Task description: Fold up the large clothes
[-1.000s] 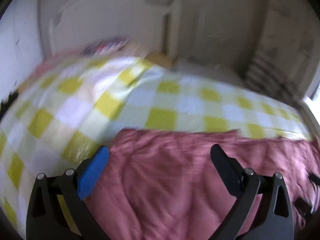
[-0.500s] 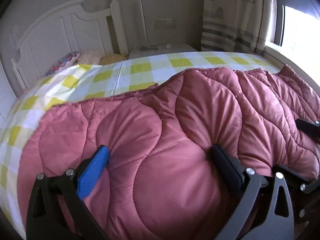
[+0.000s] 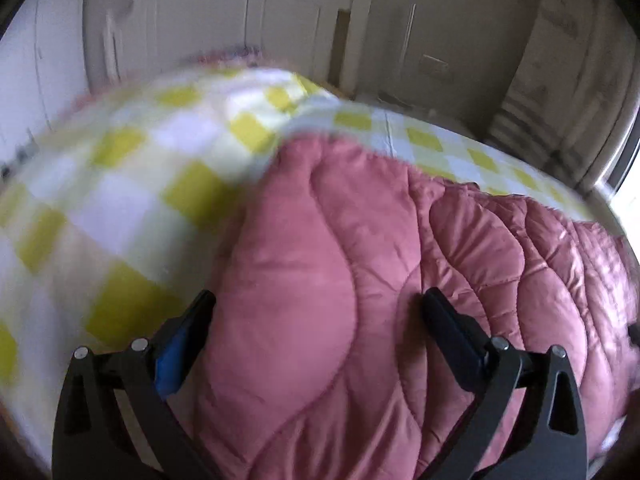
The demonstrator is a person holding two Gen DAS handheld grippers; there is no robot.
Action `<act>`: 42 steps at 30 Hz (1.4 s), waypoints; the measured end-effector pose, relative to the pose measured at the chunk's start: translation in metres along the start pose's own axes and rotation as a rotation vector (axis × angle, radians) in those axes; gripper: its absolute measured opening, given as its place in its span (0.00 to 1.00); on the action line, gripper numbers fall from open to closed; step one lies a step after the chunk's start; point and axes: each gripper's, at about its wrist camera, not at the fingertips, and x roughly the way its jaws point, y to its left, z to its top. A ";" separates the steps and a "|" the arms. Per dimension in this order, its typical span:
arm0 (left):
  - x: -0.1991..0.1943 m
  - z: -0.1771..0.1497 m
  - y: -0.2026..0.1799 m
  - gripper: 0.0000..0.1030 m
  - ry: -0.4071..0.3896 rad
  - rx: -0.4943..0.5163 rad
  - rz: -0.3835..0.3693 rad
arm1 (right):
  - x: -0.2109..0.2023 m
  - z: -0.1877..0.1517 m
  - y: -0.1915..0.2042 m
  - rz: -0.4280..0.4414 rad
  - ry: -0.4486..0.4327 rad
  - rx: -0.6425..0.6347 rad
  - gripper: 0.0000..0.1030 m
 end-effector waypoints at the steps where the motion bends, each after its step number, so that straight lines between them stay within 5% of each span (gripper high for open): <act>1: -0.001 0.001 0.002 0.98 -0.001 -0.010 0.000 | -0.001 0.002 0.002 -0.020 0.004 -0.001 0.96; 4: -0.013 0.002 -0.010 0.98 -0.020 0.021 0.064 | -0.023 0.005 0.016 -0.026 -0.057 0.004 0.96; 9: -0.065 -0.012 -0.043 0.98 -0.168 0.078 0.000 | -0.061 -0.003 0.069 0.061 -0.173 -0.153 0.96; 12: -0.074 -0.024 -0.072 0.98 -0.189 0.165 -0.010 | -0.053 -0.014 0.105 0.135 -0.135 -0.274 0.96; 14: -0.063 -0.035 -0.089 0.98 -0.146 0.232 -0.044 | -0.028 -0.024 0.123 0.096 -0.045 -0.332 0.96; 16: -0.043 -0.050 -0.103 0.98 -0.088 0.293 -0.003 | -0.010 -0.035 0.129 0.074 -0.039 -0.348 0.96; 18: -0.033 -0.060 -0.107 0.98 -0.125 0.338 0.041 | -0.008 -0.033 0.122 0.110 -0.032 -0.316 0.96; 25: -0.035 -0.051 -0.091 0.98 -0.102 0.294 -0.009 | -0.019 -0.021 0.108 0.094 -0.035 -0.298 0.95; 28: -0.047 -0.048 -0.066 0.98 -0.141 0.226 0.008 | -0.039 -0.016 0.065 0.026 -0.081 -0.177 0.95; 31: -0.047 -0.046 -0.032 0.98 -0.141 0.157 0.024 | -0.027 -0.018 0.019 -0.050 -0.026 -0.071 0.96; 34: -0.038 -0.048 -0.012 0.98 -0.118 0.126 0.088 | -0.021 -0.024 0.002 -0.012 -0.018 -0.010 0.96; 37: -0.038 -0.046 0.003 0.98 -0.075 0.003 0.035 | -0.035 -0.022 0.017 -0.070 -0.060 -0.048 0.96; 42: -0.092 -0.057 -0.042 0.98 -0.260 0.108 -0.005 | -0.066 -0.029 0.068 0.067 -0.168 -0.193 0.96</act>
